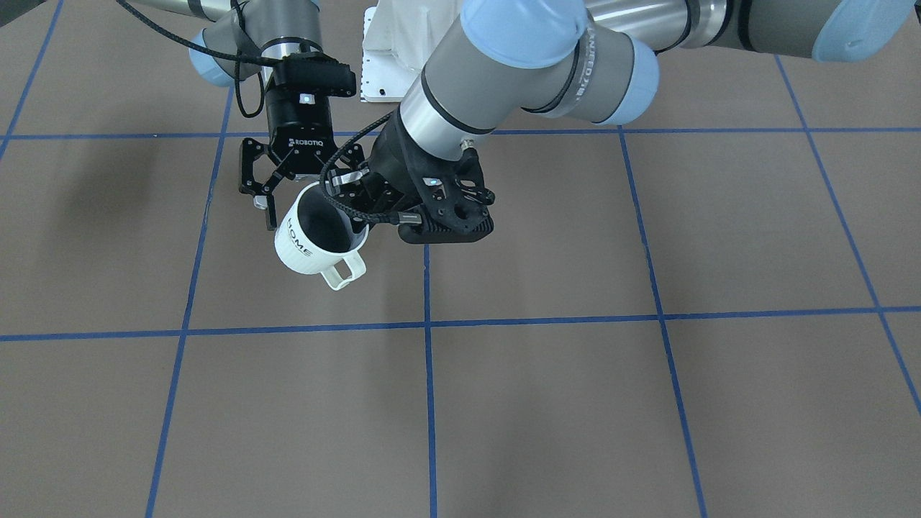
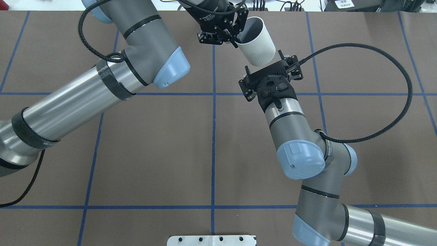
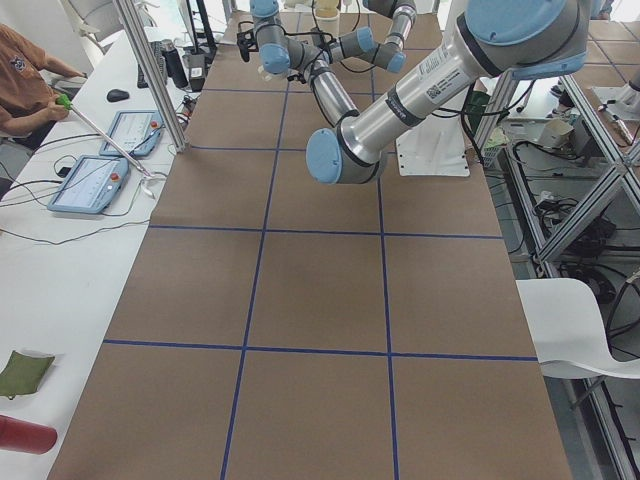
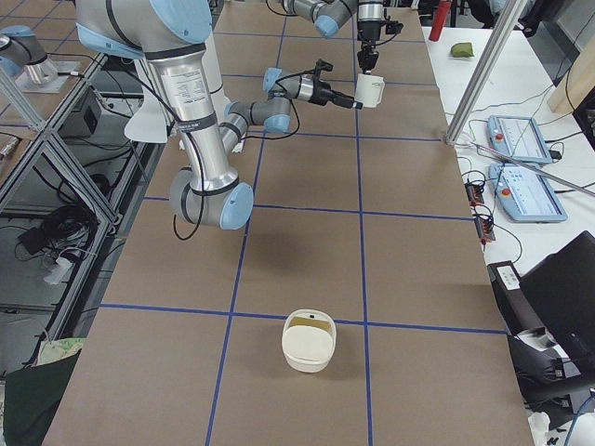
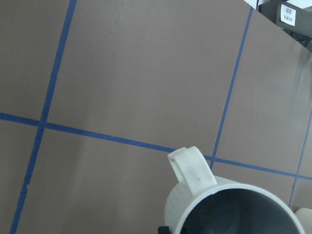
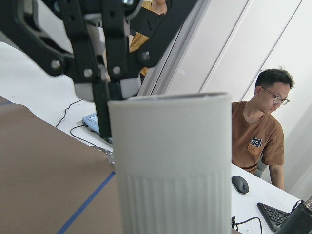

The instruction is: Left arm hands cup to right arm to dump lemon

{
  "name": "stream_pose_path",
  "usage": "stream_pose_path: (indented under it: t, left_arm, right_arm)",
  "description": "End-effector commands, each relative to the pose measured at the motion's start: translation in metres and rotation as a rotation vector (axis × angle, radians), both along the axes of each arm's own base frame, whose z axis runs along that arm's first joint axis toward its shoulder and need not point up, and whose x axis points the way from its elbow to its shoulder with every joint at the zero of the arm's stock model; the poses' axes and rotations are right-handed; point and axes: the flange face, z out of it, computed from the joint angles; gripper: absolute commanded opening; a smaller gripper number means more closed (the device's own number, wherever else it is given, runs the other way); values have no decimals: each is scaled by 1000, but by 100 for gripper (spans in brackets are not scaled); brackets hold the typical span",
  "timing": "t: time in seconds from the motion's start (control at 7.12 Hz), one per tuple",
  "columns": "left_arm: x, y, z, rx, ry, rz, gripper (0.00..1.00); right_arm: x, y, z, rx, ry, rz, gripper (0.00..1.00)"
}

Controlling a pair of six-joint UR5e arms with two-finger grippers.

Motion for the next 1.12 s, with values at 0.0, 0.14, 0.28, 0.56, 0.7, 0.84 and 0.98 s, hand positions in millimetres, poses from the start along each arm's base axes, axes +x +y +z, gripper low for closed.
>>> stream_pose_path:
  t: [0.0, 0.14, 0.28, 0.56, 0.7, 0.84, 0.98]
  left_arm:
    - [-50, -36, 7, -31, 6, -21, 0]
    - [-74, -56, 14, -55, 3, -37, 0]
    - [-79, -65, 27, -64, -10, -57, 0]
    - [-113, -98, 81, -28, -98, -178, 0]
    - [-139, -117, 113, 15, -166, -236, 0]
    - [-159, -132, 150, 73, -267, -257, 0]
    - [-165, -141, 179, 133, -409, -224, 0]
  right_arm:
    - [1, -1, 1, 0, 0, 1, 100]
    - [2, -1, 0, -1, -4, -1, 100]
    - [5, -2, -3, -1, -13, -8, 100]
    - [29, -27, -7, -44, -94, -81, 100]
    - [59, -61, -4, -103, -162, -150, 100]
    - [100, -99, 3, -175, -209, -249, 100]
    - [142, -130, 12, -283, -250, -322, 100]
